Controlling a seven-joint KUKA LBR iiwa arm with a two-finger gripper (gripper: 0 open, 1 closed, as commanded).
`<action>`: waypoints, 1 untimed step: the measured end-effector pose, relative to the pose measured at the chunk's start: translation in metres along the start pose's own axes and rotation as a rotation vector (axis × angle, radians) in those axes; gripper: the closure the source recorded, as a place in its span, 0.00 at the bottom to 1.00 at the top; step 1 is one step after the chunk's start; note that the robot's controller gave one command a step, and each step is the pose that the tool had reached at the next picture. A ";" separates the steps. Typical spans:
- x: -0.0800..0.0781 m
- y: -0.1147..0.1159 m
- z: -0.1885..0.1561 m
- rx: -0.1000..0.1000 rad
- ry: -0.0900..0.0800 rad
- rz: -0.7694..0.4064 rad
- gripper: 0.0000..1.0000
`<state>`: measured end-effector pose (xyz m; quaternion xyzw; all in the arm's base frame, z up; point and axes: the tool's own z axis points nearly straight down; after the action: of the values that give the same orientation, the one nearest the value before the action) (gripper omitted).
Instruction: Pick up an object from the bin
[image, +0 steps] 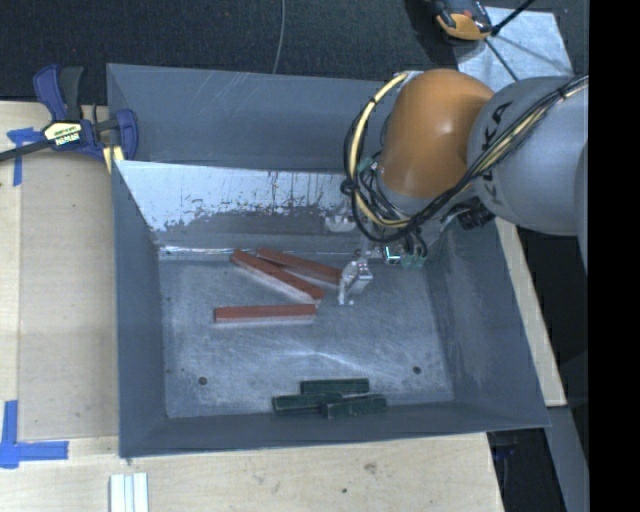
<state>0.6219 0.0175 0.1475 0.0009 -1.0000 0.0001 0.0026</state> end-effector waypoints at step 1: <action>-0.002 0.000 -0.005 0.000 -0.008 0.000 0.00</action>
Offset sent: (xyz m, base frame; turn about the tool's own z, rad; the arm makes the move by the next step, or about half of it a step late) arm 0.0004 -0.0150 -0.0775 0.0432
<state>0.6238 0.0175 0.1525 0.0008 -1.0000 -0.0001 -0.0016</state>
